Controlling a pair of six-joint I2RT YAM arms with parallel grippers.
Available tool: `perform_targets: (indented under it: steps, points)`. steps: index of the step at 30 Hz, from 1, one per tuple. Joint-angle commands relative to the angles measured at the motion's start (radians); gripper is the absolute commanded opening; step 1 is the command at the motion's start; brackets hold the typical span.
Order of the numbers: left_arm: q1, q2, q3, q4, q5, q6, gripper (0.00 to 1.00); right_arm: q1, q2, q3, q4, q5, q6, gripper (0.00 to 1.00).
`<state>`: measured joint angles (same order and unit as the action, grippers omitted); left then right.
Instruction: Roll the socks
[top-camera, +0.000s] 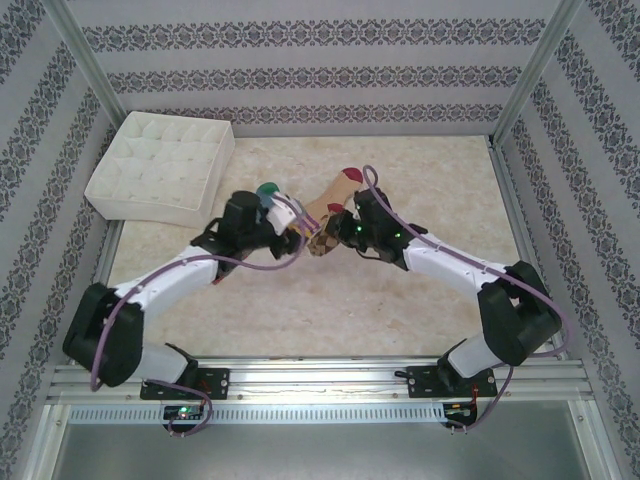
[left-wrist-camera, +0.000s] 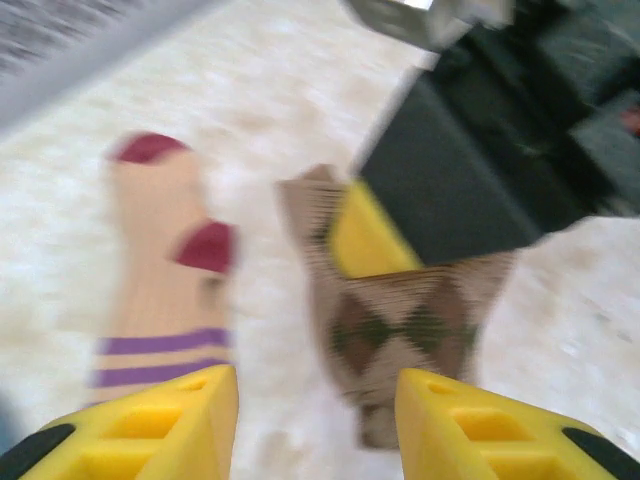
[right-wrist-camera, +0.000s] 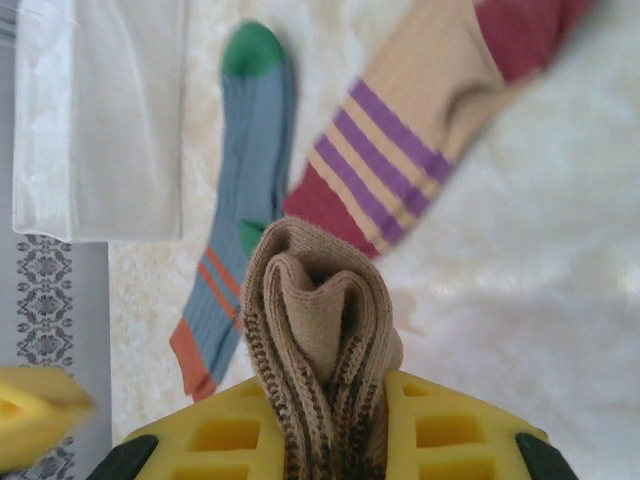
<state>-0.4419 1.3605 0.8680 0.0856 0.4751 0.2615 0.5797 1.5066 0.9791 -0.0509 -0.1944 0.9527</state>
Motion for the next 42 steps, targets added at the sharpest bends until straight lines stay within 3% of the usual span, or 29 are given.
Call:
perform_targets:
  steps: [1, 4, 8, 13, 21, 24, 30, 42]
  points:
    - [0.091, -0.039, 0.066, -0.127, -0.144, 0.019, 0.45, -0.018, 0.011, 0.112, -0.13, 0.085, -0.167, 0.07]
    - [0.181, -0.029, 0.135, -0.174, -0.186, -0.069, 0.45, -0.041, 0.063, 0.214, -0.164, 0.092, -0.215, 0.07]
    - [0.289, 0.015, 0.22, -0.238, -0.231, -0.173, 0.53, -0.065, 0.146, 0.353, -0.2, 0.088, -0.264, 0.07]
    - [0.432, 0.185, 0.403, -0.388, -0.204, -0.234, 0.55, -0.067, 0.269, 0.521, -0.232, 0.086, -0.319, 0.07]
    - [0.563, 0.446, 0.605, -0.551, -0.299, -0.223, 0.54, -0.06, 0.428, 0.712, -0.274, 0.059, -0.367, 0.07]
    - [0.571, 0.521, 0.648, -0.594, -0.296, -0.196, 0.53, -0.059, 0.454, 0.736, -0.281, 0.062, -0.383, 0.07]
    - [0.56, 0.591, 0.648, -0.597, -0.159, -0.224, 0.45, -0.063, 0.487, 0.76, -0.288, 0.064, -0.394, 0.07]
    - [0.415, 0.591, 0.647, -0.611, -0.14, -0.23, 0.45, -0.054, 0.509, 0.792, -0.287, 0.063, -0.403, 0.07]
